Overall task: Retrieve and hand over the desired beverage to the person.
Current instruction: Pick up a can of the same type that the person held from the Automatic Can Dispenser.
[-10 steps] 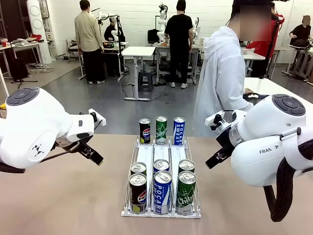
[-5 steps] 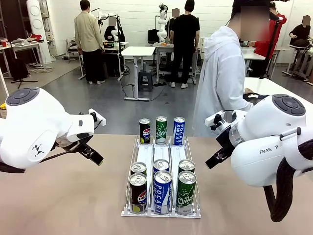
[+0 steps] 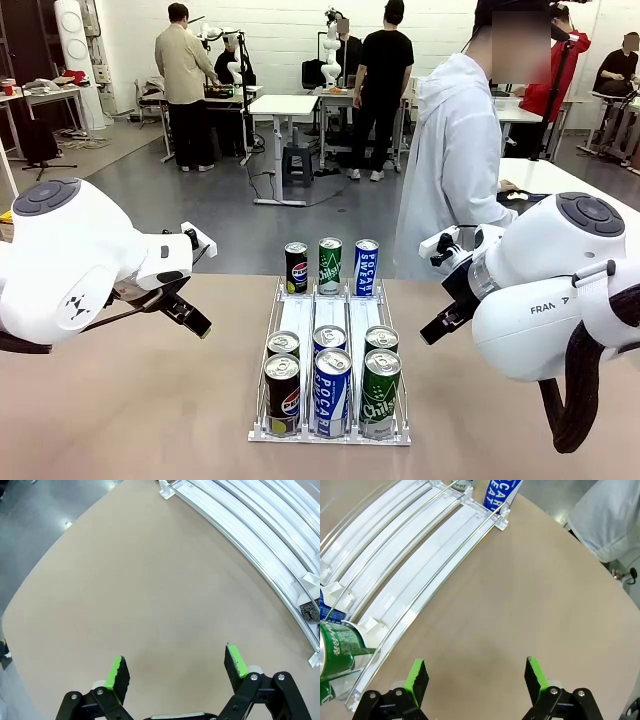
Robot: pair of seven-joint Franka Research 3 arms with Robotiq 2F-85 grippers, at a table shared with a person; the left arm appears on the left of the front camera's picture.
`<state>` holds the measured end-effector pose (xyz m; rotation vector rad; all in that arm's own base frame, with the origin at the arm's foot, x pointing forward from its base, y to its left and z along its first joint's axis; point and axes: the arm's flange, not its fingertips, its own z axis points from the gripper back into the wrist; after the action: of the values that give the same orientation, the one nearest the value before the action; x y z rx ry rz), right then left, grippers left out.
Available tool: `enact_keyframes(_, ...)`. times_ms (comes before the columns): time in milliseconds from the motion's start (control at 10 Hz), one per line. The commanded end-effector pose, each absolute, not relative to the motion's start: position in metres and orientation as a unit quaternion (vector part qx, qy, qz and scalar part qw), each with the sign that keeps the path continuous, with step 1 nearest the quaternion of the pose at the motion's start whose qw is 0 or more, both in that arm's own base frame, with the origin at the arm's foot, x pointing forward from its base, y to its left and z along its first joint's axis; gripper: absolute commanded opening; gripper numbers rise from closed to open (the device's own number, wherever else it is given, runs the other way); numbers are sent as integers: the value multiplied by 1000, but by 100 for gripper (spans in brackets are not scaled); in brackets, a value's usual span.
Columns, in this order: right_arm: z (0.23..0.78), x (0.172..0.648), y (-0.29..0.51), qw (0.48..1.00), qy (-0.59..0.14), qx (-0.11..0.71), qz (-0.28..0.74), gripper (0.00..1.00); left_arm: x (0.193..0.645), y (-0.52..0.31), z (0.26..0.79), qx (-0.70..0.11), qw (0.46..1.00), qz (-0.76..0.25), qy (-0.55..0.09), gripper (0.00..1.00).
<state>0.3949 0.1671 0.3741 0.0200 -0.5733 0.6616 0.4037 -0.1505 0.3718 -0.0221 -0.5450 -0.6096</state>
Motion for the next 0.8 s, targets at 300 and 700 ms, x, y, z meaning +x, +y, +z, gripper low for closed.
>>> enact_keyframes(300,530,329,146,881,-332,-25,337,100,372,-156,522,52,884,-332,-326,100)
enact_keyframes(700,634,278,153,874,-361,-82,314,100,340,-172,629,78,865,-326,-374,100)
